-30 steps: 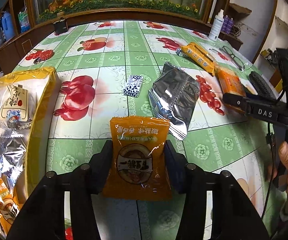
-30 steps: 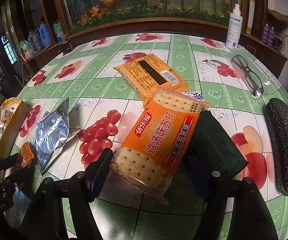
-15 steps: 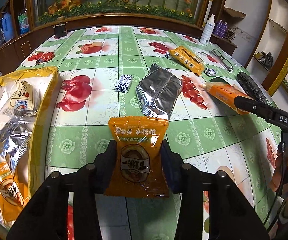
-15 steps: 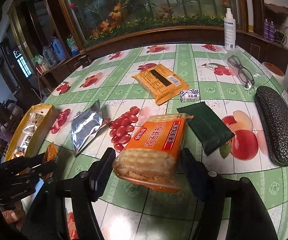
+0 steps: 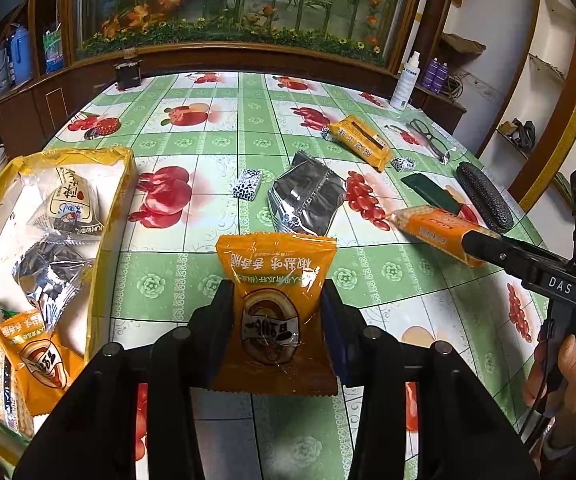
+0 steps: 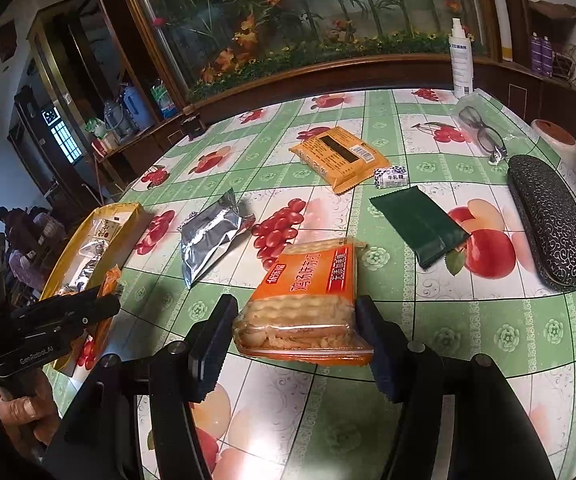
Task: Organize snacks
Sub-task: 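Lift the orange bag with the left tool while the right tool lifts the cracker pack toward the tray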
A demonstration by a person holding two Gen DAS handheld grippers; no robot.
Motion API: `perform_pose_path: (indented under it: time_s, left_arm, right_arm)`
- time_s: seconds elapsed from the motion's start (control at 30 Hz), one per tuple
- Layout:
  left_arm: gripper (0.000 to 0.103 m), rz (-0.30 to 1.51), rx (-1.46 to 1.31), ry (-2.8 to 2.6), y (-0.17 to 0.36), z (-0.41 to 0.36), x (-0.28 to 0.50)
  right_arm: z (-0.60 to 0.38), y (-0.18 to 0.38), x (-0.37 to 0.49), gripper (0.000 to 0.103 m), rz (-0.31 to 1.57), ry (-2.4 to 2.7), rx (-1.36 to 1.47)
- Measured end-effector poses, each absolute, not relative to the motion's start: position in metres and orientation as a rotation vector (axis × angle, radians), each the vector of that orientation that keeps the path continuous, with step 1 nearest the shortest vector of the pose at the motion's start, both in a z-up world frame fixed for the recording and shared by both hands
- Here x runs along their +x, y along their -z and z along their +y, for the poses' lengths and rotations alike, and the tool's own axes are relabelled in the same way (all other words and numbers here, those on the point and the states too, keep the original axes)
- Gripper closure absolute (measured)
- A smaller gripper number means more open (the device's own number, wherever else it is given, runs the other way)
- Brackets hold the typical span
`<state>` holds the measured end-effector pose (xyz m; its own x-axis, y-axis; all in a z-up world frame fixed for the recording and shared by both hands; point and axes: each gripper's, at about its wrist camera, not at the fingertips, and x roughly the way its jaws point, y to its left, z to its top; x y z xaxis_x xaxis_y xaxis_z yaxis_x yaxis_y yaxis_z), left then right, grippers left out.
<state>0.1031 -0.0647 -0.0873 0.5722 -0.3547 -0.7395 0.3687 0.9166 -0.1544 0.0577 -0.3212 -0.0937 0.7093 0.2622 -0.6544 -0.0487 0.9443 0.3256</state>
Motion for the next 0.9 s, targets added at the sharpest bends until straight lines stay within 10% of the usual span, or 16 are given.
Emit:
perform_pose_path:
  time_s: [0.73, 0.8, 0.83, 0.9]
  left_arm:
    - [0.063, 0.799, -0.012, 0.375, 0.061, -0.028, 0.085]
    - [0.063, 0.784, -0.014, 0.362, 0.057, -0.02, 0.082]
    - [0.063, 0.777, -0.014, 0.349, 0.054, -0.015, 0.081]
    - [0.063, 0.767, -0.021, 0.327, 0.051, -0.004, 0.08]
  right_arm:
    - [-0.25, 0.037, 0.063, 0.042, 0.672, -0.36, 0.269]
    - [-0.238, 0.032, 0.068, 0.054, 0.667, -0.39, 0.264]
    - [-0.23, 0.029, 0.073, 0.08, 0.674, -0.423, 0.273]
    - [-0.216, 0.023, 0.081, 0.085, 0.676, -0.445, 0.259]
